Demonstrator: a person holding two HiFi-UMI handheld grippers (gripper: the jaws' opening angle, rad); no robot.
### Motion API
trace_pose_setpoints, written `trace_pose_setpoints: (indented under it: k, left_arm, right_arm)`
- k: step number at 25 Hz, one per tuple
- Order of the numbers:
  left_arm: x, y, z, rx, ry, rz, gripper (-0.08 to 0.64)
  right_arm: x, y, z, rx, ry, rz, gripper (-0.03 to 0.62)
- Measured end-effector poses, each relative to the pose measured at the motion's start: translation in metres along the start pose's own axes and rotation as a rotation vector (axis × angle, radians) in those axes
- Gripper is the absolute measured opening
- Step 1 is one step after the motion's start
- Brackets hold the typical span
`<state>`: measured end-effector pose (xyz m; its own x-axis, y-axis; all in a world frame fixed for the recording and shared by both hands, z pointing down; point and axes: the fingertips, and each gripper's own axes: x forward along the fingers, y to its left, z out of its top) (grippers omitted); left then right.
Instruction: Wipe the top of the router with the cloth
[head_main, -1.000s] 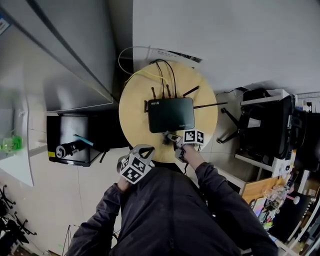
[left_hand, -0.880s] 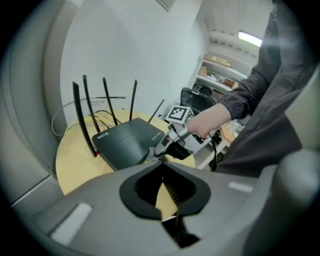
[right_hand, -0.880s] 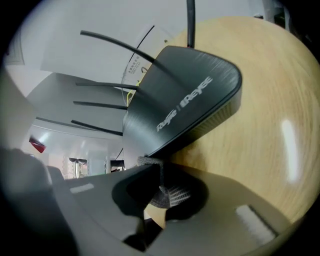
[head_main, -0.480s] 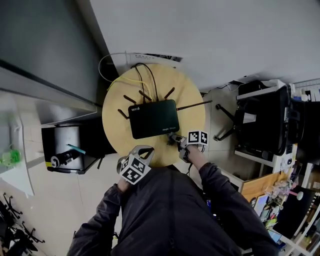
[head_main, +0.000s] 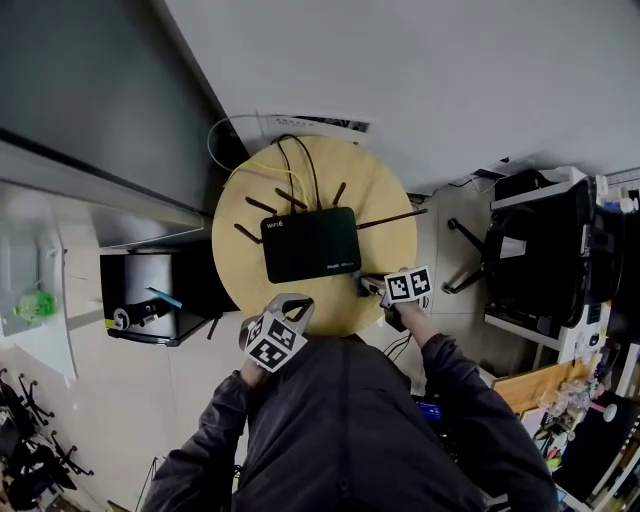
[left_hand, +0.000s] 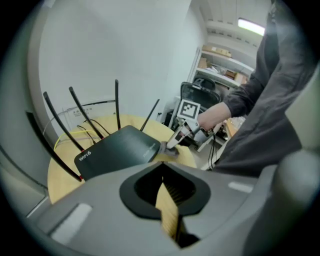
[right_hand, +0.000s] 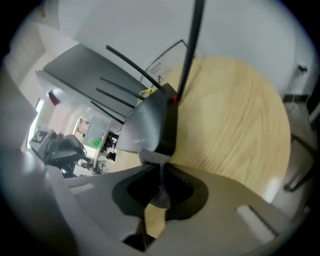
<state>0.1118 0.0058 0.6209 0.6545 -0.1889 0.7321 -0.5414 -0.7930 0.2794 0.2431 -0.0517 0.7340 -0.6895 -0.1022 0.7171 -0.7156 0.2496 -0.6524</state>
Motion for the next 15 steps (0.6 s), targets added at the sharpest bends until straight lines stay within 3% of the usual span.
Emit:
trace_pose_setpoints:
  k: [4, 7, 10, 15]
  left_arm:
    - [-0.013, 0.008, -0.003, -0.001, 0.015, 0.064, 0.002]
    - [-0.022, 0.014, -0.004, -0.017, 0.030, 0.103, 0.002]
    - [-0.028, 0.013, -0.001, -0.024, 0.024, 0.130, 0.002]
    - [-0.032, 0.012, 0.007, -0.033, 0.010, 0.151, 0.002]
  right_arm:
    - [-0.015, -0.018, 0.035, -0.364, 0.031, -0.127, 0.028]
    - [-0.009, -0.031, 0.067, -0.558, 0.050, -0.207, 0.028]
    - [0.002, -0.034, 0.088, -0.619, 0.048, -0.222, 0.028]
    - [0.015, -0.033, 0.113, -0.595, 0.024, -0.200, 0.028]
